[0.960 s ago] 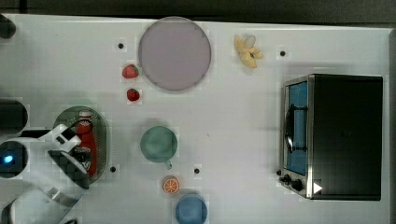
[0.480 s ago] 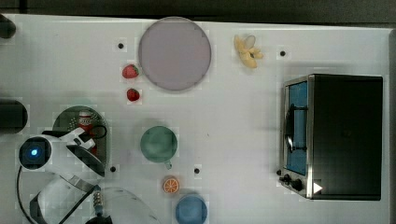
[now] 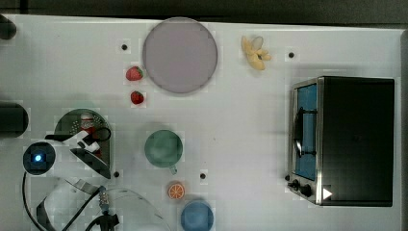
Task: Pick ketchup from strainer and place it on the table
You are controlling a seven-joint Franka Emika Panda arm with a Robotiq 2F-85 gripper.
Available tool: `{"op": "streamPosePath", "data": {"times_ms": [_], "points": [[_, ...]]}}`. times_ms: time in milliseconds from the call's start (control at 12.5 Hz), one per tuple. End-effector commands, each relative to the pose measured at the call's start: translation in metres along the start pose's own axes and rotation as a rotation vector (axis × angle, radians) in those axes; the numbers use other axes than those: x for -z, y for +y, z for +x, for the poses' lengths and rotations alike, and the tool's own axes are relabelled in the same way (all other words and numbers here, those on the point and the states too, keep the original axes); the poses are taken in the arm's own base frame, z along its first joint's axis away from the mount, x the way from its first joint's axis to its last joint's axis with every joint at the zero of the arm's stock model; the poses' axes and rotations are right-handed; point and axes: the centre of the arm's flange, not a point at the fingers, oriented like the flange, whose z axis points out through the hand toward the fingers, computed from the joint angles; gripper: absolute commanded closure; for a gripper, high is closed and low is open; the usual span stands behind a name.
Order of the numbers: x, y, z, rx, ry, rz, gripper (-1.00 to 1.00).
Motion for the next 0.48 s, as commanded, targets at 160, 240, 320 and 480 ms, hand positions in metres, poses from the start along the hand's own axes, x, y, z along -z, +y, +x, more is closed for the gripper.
{"op": "streamPosePath", "data": {"times_ms": [160, 240, 320, 480], "points": [[0.057, -0.020, -0.001, -0.045, 0.077, -0.004, -0.18], [0.076, -0.023, -0.003, -0.065, 0.080, -0.014, -0.18], [0.098, -0.028, -0.003, -0.100, 0.083, -0.004, -0.18], [0.144, -0.039, 0.001, -0.193, 0.071, 0.046, -0.18]]}}
